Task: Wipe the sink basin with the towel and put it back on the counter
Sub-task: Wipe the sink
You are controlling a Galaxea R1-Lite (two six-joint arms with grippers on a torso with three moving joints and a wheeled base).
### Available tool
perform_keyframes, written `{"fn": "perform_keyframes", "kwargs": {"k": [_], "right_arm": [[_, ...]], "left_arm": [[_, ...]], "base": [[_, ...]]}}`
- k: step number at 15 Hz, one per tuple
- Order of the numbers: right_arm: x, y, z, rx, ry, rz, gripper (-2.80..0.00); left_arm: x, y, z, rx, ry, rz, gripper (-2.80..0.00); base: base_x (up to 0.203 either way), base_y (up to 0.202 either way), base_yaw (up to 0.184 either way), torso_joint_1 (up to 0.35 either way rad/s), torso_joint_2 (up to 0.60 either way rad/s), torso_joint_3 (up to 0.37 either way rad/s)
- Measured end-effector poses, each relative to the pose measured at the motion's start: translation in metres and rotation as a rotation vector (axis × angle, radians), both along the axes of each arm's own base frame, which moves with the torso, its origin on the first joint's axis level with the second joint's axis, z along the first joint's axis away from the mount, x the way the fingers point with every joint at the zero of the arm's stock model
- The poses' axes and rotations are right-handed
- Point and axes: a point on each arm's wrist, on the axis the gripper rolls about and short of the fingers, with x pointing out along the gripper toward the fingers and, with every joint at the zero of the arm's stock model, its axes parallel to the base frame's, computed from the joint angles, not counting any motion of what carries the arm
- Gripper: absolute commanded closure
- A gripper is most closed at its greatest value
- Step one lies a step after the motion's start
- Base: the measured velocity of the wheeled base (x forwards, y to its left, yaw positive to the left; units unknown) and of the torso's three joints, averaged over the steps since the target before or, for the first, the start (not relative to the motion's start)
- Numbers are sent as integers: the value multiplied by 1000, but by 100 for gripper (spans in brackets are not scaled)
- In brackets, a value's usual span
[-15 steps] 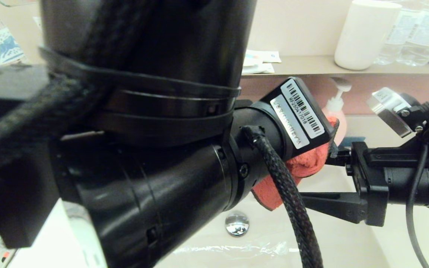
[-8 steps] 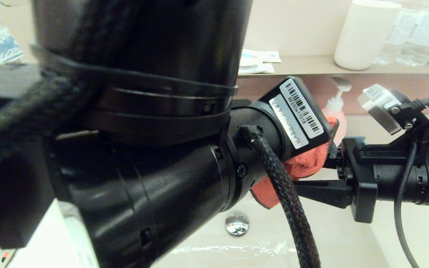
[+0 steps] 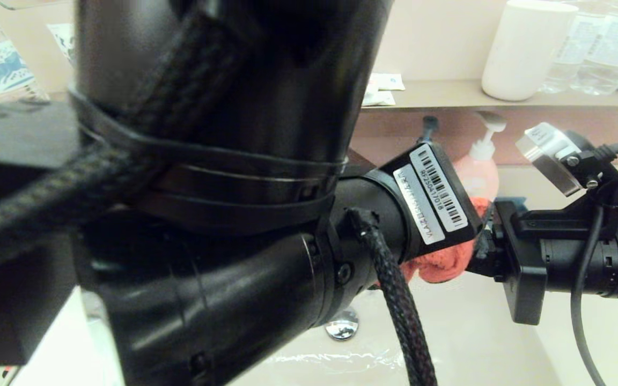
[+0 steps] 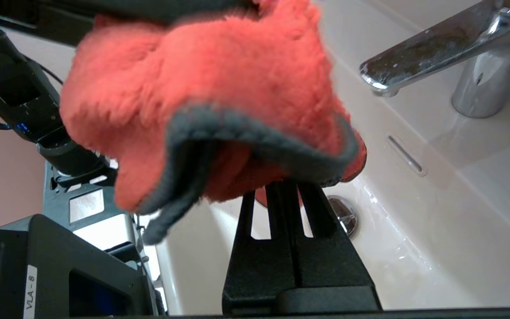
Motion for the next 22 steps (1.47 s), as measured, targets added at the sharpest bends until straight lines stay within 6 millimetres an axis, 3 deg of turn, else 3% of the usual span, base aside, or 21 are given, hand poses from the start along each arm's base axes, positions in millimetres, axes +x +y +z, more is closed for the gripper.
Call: {"fn": "perform_keyframes", "kwargs": {"k": [15, 16, 22], "right_arm": [[-3, -2, -1, -1, 4, 2, 0], [-3, -2, -1, -1, 4, 1, 0], [-2, -2, -1, -2, 6, 2, 0]], "left_arm": [[-3, 7, 12, 95, 62, -21, 0], [-2, 7, 12, 98, 64, -21, -280], [-2, 6, 9, 119, 77, -33, -280]], "base": [[0, 0, 0, 0, 0, 0], [0, 0, 0, 0, 0, 0], [0, 0, 0, 0, 0, 0]]}}
